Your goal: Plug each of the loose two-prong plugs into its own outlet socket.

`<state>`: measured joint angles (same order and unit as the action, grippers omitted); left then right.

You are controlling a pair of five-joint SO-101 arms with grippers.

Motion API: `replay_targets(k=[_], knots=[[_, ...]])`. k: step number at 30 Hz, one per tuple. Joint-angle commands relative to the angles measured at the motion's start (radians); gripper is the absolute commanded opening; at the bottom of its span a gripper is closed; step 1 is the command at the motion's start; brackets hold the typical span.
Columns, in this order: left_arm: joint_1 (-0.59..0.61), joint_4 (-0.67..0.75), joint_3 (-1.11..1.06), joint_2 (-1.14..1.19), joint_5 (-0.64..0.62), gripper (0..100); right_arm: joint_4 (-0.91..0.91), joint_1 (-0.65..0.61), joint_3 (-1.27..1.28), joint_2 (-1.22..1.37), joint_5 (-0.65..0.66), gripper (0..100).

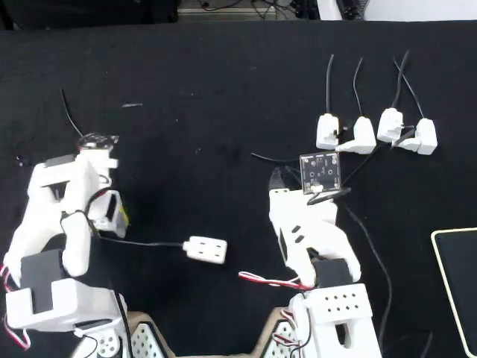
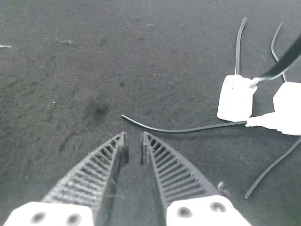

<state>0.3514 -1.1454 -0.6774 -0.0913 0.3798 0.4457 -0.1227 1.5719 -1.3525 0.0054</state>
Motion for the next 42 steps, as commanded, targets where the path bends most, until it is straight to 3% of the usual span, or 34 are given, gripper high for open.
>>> replay_targets(k=[1, 6, 11, 16, 24, 28, 39, 42], knots=[[0.03, 0.005, 0.059, -0.147, 0.008, 18, -0.018, -0.017, -0.056, -0.024, -0.002, 5.3], [0.056, 0.008, 0.136, -0.304, 0.008, 18, -0.018, -0.017, -0.054, -0.024, -0.002, 5.3], [0.074, 0.092, 0.202, -0.272, -0.087, 18, -0.018, -0.017, -0.054, -0.024, -0.002, 5.3], [0.074, 0.109, 0.355, -0.066, -0.117, 26, -0.018, -0.017, -0.054, -0.024, -0.002, 5.3], [0.067, 0.103, 0.716, 0.322, -0.279, 25, -0.018, -0.017, -0.054, -0.024, -0.002, 5.3], [0.044, 0.103, 0.843, 0.465, -0.302, 25, -0.018, -0.017, -0.054, -0.024, -0.002, 5.3], [0.03, 0.103, 0.987, 0.667, -0.304, 25, -0.018, -0.017, -0.058, -0.024, -0.002, 5.3], [0.03, 0.097, 0.983, 0.687, -0.305, 18, -0.018, -0.017, -0.058, -0.024, -0.002, 5.3]])
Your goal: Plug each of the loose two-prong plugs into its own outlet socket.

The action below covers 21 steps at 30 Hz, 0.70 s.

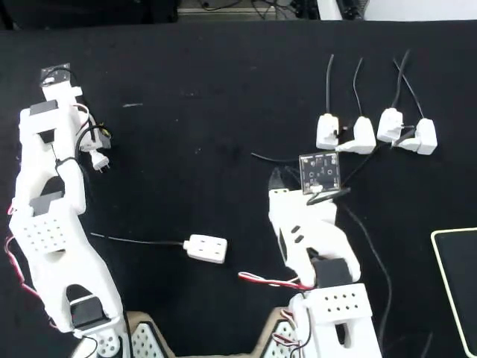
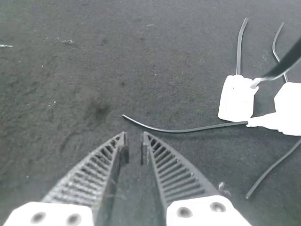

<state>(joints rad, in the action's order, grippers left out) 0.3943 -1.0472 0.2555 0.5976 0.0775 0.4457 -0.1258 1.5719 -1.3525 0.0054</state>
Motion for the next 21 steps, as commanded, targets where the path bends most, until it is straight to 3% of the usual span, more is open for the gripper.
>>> replay_targets(k=[1, 4, 10, 21], knots=[[-0.013, -0.025, 0.053, 0.0, -0.014, 15, -0.018, -0.014, -0.058, -0.024, -0.002, 5.3], [-0.013, -0.075, 0.061, -0.008, -0.08, 2, -0.018, -0.014, -0.058, -0.024, -0.002, 5.3], [-0.035, -0.161, 0.061, -0.058, -0.092, 3, -0.018, -0.014, -0.058, -0.024, -0.002, 5.3], [-0.194, -0.384, -0.082, -0.331, -0.092, 3, -0.018, -0.012, -0.056, -0.024, -0.002, 5.3]])
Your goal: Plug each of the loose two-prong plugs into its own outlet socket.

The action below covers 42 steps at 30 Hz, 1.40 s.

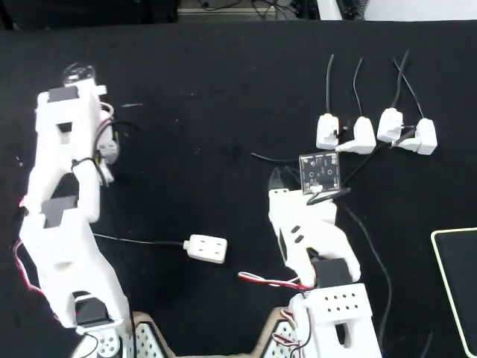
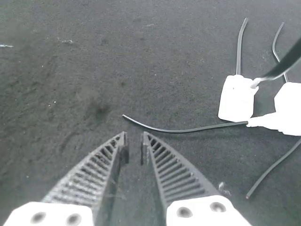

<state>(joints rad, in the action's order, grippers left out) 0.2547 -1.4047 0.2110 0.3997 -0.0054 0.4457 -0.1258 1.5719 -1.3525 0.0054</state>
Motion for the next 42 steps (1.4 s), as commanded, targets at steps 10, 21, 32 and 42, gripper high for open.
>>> replay_targets(k=[10, 21, 32, 42], knots=[[-0.325, 0.153, -0.561, -0.601, 0.109, 3, -0.018, -0.009, -0.054, -0.024, -0.002, 5.3], [-0.518, 0.595, -0.905, -0.723, 0.189, 3, -0.018, -0.011, -0.054, -0.024, -0.002, 5.3], [-0.461, 0.519, -0.848, -0.755, 0.189, 22, -0.018, -0.012, -0.054, -0.024, -0.002, 5.3], [-0.151, 0.321, -0.817, -0.795, 0.189, 21, 0.063, -0.242, -0.073, -0.016, 0.132, 5.3]])
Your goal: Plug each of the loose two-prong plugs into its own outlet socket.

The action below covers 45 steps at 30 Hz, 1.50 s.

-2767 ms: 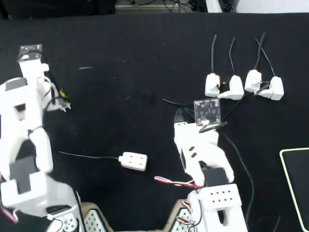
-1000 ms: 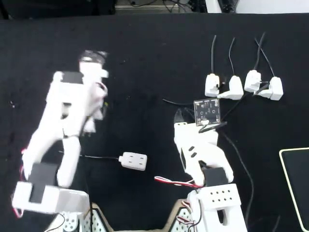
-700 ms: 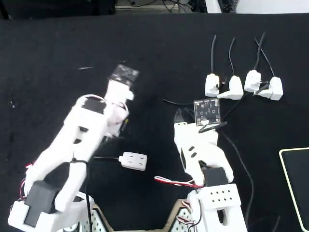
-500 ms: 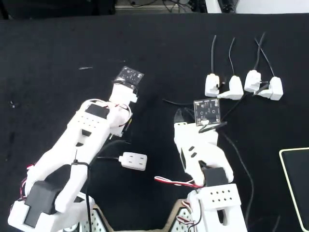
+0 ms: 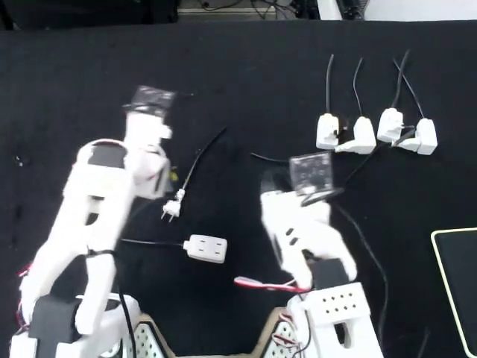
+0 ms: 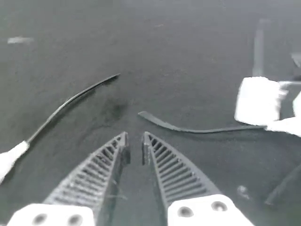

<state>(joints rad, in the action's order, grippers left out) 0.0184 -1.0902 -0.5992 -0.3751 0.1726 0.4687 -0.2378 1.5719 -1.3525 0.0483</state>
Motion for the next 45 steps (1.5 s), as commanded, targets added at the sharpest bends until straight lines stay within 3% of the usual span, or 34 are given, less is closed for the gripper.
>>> replay_targets(k=[1, 4, 10, 17, 25, 30, 33, 35, 38, 42, 45], knots=[[0.11, 0.017, -0.036, -0.02, 0.011, 21, 0.058, -0.181, -0.077, -0.016, 0.121, 5.3], [0.182, 0.037, -0.107, -0.018, 0.011, 21, 0.075, -0.269, -0.079, -0.016, 0.167, 5.3], [0.262, 0.04, -0.217, -0.017, 0.003, 21, 0.127, -0.278, -0.16, -0.015, 0.147, 5.3], [0.265, 0.255, -0.381, -0.018, -0.077, 21, 0.157, -0.296, -0.329, 0.024, 0.029, 5.3], [0.262, 0.388, -0.453, -0.015, -0.097, 21, 0.089, -0.365, -0.524, 0.426, 0.021, 5.3], [0.269, 0.39, -0.45, -0.009, -0.158, 21, -0.106, -0.463, -0.561, 0.74, -0.092, 5.3], [0.326, 0.39, -0.446, -0.011, -0.184, 21, -0.27, -0.47, -0.567, 0.914, -0.097, 5.1], [0.38, 0.393, -0.441, -0.017, -0.25, 21, -0.339, -0.466, -0.584, 1.006, -0.046, 5.0], [0.444, 0.404, -0.426, -0.008, -0.33, 21, -0.307, -0.451, -0.644, 1.093, 0.17, 5.0], [0.466, 0.404, -0.423, -0.008, -0.356, 21, -0.074, -0.448, -0.756, 1.182, 0.48, 5.3], [0.427, 0.402, -0.423, -0.008, -0.348, 21, 0.144, -0.45, -0.877, 1.245, 0.565, 5.4]])
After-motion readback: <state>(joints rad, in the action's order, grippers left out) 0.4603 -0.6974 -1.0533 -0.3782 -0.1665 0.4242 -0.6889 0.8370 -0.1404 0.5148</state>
